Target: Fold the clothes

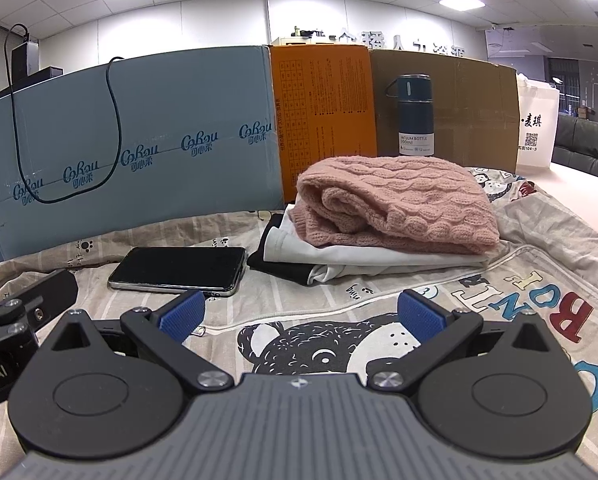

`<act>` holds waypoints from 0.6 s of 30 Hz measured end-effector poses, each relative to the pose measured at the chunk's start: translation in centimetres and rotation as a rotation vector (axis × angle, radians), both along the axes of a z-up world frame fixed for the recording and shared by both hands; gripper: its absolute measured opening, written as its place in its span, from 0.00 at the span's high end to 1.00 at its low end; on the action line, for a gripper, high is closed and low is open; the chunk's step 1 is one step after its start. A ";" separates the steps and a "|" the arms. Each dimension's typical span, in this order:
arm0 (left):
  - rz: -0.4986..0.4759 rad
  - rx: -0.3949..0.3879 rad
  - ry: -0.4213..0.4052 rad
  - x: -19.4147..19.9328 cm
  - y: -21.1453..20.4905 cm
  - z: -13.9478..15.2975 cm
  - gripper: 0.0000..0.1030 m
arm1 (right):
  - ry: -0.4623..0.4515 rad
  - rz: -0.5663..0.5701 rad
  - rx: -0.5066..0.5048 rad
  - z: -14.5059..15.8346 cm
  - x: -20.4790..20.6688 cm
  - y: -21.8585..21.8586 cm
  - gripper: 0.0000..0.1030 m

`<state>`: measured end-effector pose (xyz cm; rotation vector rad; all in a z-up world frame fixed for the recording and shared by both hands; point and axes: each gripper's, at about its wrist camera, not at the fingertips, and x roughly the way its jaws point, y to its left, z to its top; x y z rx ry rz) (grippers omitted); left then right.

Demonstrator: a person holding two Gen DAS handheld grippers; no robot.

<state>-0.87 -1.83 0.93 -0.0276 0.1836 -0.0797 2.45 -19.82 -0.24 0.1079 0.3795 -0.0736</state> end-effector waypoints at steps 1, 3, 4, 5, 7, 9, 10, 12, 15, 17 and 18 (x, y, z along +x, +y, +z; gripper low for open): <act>-0.009 -0.005 -0.009 -0.2 0.0 0.2 0.00 | 0.002 0.002 0.002 0.0 0.0 -0.1 0.00; -0.023 -0.018 -0.032 -0.6 -0.2 0.7 0.00 | 0.007 0.014 0.006 0.3 -0.2 -0.3 0.00; -0.033 -0.025 -0.044 -0.7 -0.3 0.9 0.00 | 0.004 0.022 0.012 0.4 -0.4 -0.5 0.00; -0.046 -0.032 -0.056 -0.8 -0.4 1.0 0.00 | -0.002 0.030 0.020 0.6 -0.6 -0.8 0.00; -0.079 -0.053 -0.074 -0.8 -0.9 1.3 0.00 | -0.011 0.047 0.037 1.1 -0.9 -1.7 0.00; -0.102 -0.066 -0.075 -0.3 -1.6 1.8 0.00 | -0.026 0.072 0.057 1.7 -1.1 -3.2 0.00; -0.107 -0.069 -0.079 0.0 -2.1 2.0 0.00 | -0.045 0.086 0.060 2.0 -1.1 -4.0 0.00; -0.098 -0.063 -0.095 0.9 -3.2 2.6 0.00 | -0.097 0.105 0.062 2.4 -1.0 -5.9 0.00; -0.101 -0.110 -0.077 3.2 -4.4 3.5 0.00 | -0.136 0.104 0.058 3.2 0.3 -9.2 0.00; -0.144 -0.202 -0.020 5.5 -4.7 4.2 0.00 | -0.143 0.108 0.068 3.8 1.6 -11.4 0.00; -0.173 -0.255 0.012 6.7 -4.8 4.4 0.00 | -0.138 0.112 0.080 4.0 2.5 -12.6 0.00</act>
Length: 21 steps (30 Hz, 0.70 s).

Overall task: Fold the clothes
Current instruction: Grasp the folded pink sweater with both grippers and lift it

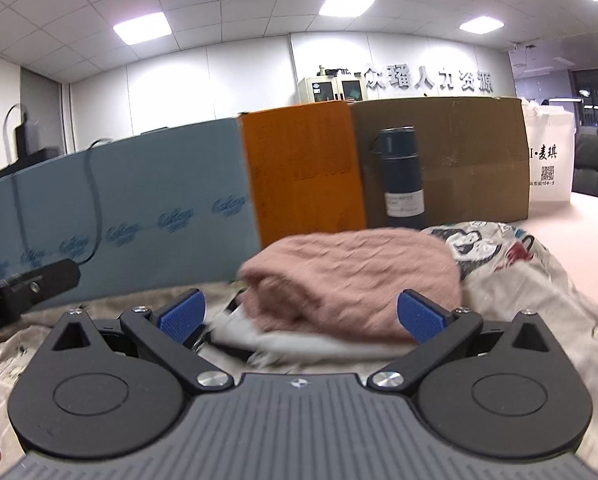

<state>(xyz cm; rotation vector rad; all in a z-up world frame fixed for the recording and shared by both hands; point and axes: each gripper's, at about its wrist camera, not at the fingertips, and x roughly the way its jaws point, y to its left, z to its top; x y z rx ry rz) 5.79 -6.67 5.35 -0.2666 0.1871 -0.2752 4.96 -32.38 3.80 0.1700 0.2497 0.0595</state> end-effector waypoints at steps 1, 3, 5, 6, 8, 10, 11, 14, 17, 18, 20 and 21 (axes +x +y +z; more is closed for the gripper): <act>-0.028 -0.047 0.028 1.2 -0.2 0.2 0.00 | 0.010 -0.003 0.017 0.2 1.0 -1.2 0.00; -0.062 -0.096 0.052 3.2 -0.9 0.4 0.00 | 0.028 -0.019 0.068 0.5 2.9 -3.6 0.00; -0.092 -0.126 0.078 5.1 -1.8 0.3 0.00 | 0.031 -0.020 0.119 0.6 4.9 -5.6 0.00; -0.117 -0.150 0.096 6.1 -2.1 0.1 0.00 | 0.033 -0.019 0.142 0.6 5.9 -6.6 0.00; -0.159 -0.224 0.134 7.8 -2.6 -0.5 0.00 | 0.037 -0.012 0.170 0.6 7.9 -8.4 0.00; -0.175 -0.297 0.185 9.4 -3.1 -1.5 0.02 | 0.019 0.021 0.193 0.3 9.7 -9.9 0.00; -0.182 -0.333 0.208 10.1 -3.3 -2.1 0.02 | 0.003 0.040 0.199 -0.1 10.4 -10.5 0.00; -0.223 -0.393 0.262 11.9 -4.0 -3.7 0.02 | -0.027 0.074 0.243 -1.6 11.7 -12.5 0.00; -0.229 -0.412 0.298 13.6 -4.7 -4.9 0.02 | -0.006 0.118 0.335 -2.9 12.5 -14.6 0.00; -0.232 -0.426 0.312 14.1 -5.0 -5.3 0.02 | 0.003 0.129 0.365 -3.2 12.7 -15.3 0.00; -0.227 -0.436 0.334 14.9 -5.7 -6.0 0.02 | 0.014 0.127 0.407 -3.8 13.0 -16.2 0.00; -0.219 -0.423 0.333 15.2 -6.1 -6.2 0.02 | 0.025 0.127 0.424 -4.1 13.3 -16.4 0.00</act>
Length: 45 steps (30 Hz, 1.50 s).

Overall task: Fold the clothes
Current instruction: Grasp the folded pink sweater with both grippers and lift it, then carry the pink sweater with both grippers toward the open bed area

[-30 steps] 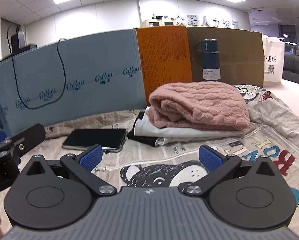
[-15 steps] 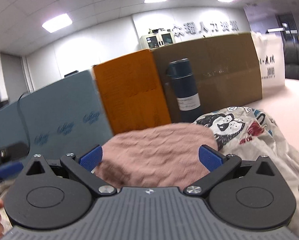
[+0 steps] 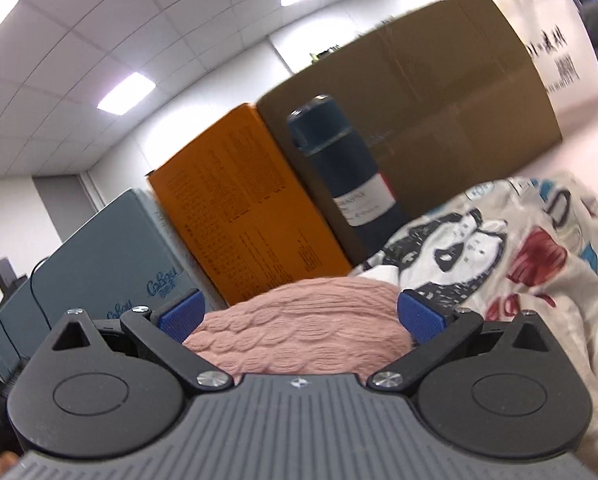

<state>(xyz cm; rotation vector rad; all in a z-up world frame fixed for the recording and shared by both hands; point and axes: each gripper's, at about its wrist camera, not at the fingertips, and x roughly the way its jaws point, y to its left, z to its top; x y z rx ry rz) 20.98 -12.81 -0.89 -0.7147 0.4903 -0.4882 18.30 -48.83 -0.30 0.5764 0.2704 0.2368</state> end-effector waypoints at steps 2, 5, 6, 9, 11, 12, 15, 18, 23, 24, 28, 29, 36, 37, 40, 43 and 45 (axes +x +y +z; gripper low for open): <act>0.015 0.041 -0.007 0.6 -1.0 -0.4 0.02 | 0.018 0.024 0.025 -0.6 0.6 0.0 0.00; 0.029 0.087 -0.025 1.2 -2.1 -0.6 0.02 | 0.026 0.022 0.000 -1.2 1.3 0.6 0.00; 0.030 0.108 -0.034 1.4 -2.5 -0.5 0.02 | 0.036 0.008 -0.017 -1.3 1.6 0.8 0.00; 0.031 0.184 -0.070 1.4 -3.7 -0.2 0.11 | 0.107 0.000 -0.036 -2.3 2.8 1.0 0.03; 0.035 0.260 -0.101 1.3 -4.6 -0.2 0.24 | 0.147 -0.003 -0.054 -2.8 3.4 1.3 0.16; 0.037 0.295 -0.117 1.1 -5.0 -0.2 0.32 | 0.143 -0.012 -0.068 -2.8 3.3 1.5 0.23; 0.027 0.370 -0.176 0.8 -5.8 -0.1 0.52 | 0.091 -0.044 -0.106 -2.4 2.5 2.0 0.45; 0.021 0.378 -0.230 0.2 -5.8 0.2 0.60 | 0.027 -0.060 -0.131 -1.8 1.4 2.4 0.61; 0.016 0.314 -0.318 -2.4 -4.9 2.2 0.61 | -0.166 -0.081 -0.167 -0.2 -2.1 3.4 0.65; 0.018 0.300 -0.333 -3.1 -4.5 2.8 0.61 | -0.215 -0.080 -0.168 0.2 -3.0 3.6 0.65; 0.026 0.296 -0.389 -6.5 -2.7 4.9 0.61 | -0.314 -0.028 -0.123 1.3 -5.6 4.2 0.65; 0.029 0.303 -0.403 -7.4 -2.1 5.4 0.61 | -0.330 -0.011 -0.111 1.6 -6.1 4.5 0.65; 0.079 0.337 -0.438 -13.2 2.9 7.2 0.61 | -0.330 0.099 -0.077 2.8 -9.6 9.3 0.65; 0.086 0.338 -0.438 -13.9 3.7 7.4 0.61 | -0.323 0.109 -0.071 2.9 -10.2 10.1 0.65; 0.111 0.346 -0.442 -16.3 5.6 7.7 0.61 | -0.305 0.125 -0.055 3.5 -12.7 12.4 0.65; 0.135 0.339 -0.448 -18.6 7.3 7.9 0.61 | -0.290 0.135 -0.039 4.6 -15.0 14.5 0.65; 0.155 0.334 -0.450 -20.0 8.6 8.0 0.61 | -0.281 0.153 -0.039 5.4 -16.5 15.8 0.65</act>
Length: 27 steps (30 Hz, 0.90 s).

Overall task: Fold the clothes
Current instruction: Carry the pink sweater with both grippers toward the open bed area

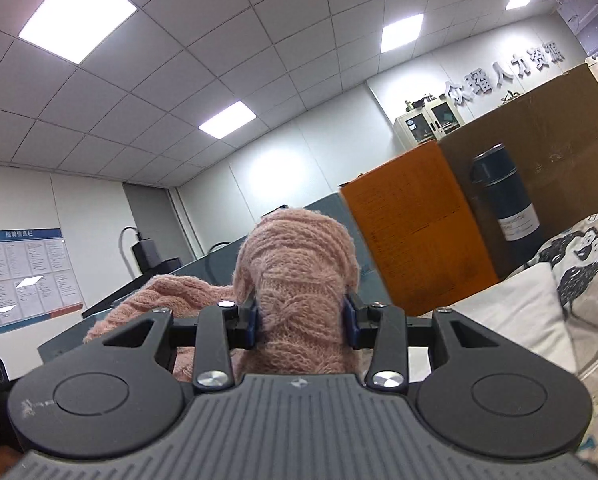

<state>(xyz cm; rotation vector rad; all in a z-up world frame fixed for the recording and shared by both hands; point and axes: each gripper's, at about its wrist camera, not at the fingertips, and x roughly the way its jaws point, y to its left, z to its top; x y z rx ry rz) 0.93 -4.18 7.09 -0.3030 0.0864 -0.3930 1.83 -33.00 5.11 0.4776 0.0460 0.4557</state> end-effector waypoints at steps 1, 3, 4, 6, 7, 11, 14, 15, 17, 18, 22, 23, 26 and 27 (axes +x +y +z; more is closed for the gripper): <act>0.012 -0.006 -0.002 -0.8 0.7 0.0 0.61 | 0.008 0.018 -0.001 0.3 -0.5 0.7 0.65; 0.054 -0.015 -0.004 -2.3 2.0 -0.1 0.61 | 0.023 0.054 -0.003 0.9 -1.5 2.0 0.65; 0.079 -0.016 -0.006 -3.1 2.7 -0.3 0.61 | 0.030 0.072 -0.004 1.2 -2.0 2.7 0.65; 0.130 -0.012 -0.007 -4.6 4.0 -0.7 0.61 | 0.050 0.113 -0.014 1.5 -2.8 4.4 0.65; 0.156 -0.010 -0.004 -5.3 4.6 -1.0 0.61 | 0.062 0.134 -0.020 1.5 -3.1 5.3 0.65; 0.240 -0.016 0.016 -8.3 8.7 -2.1 0.61 | 0.122 0.231 -0.034 0.7 -3.1 9.1 0.65; 0.308 -0.029 0.044 -9.7 11.4 -2.9 0.61 | 0.180 0.305 -0.036 -0.3 -2.5 12.1 0.65; 0.336 -0.031 0.056 -10.1 12.1 -3.3 0.61 | 0.194 0.328 -0.040 -0.6 -2.4 13.3 0.65; 0.379 -0.039 0.089 -10.8 13.6 -4.2 0.61 | 0.223 0.369 -0.051 -1.2 -2.1 15.4 0.65; 0.396 -0.044 0.109 -11.0 14.2 -4.7 0.61 | 0.238 0.383 -0.063 -1.6 -1.8 16.4 0.65; 0.430 -0.041 0.216 -10.9 15.6 -6.7 0.61 | 0.298 0.416 -0.140 -3.4 0.4 19.4 0.65; 0.431 -0.038 0.247 -10.7 15.7 -7.2 0.61 | 0.315 0.418 -0.165 -4.0 1.0 19.8 0.65; 0.433 -0.047 0.311 -9.9 15.9 -8.5 0.58 | 0.372 0.409 -0.228 -5.3 2.4 20.6 0.62; 0.432 -0.055 0.323 -9.9 15.9 -8.9 0.55 | 0.386 0.400 -0.244 -5.7 2.7 20.7 0.59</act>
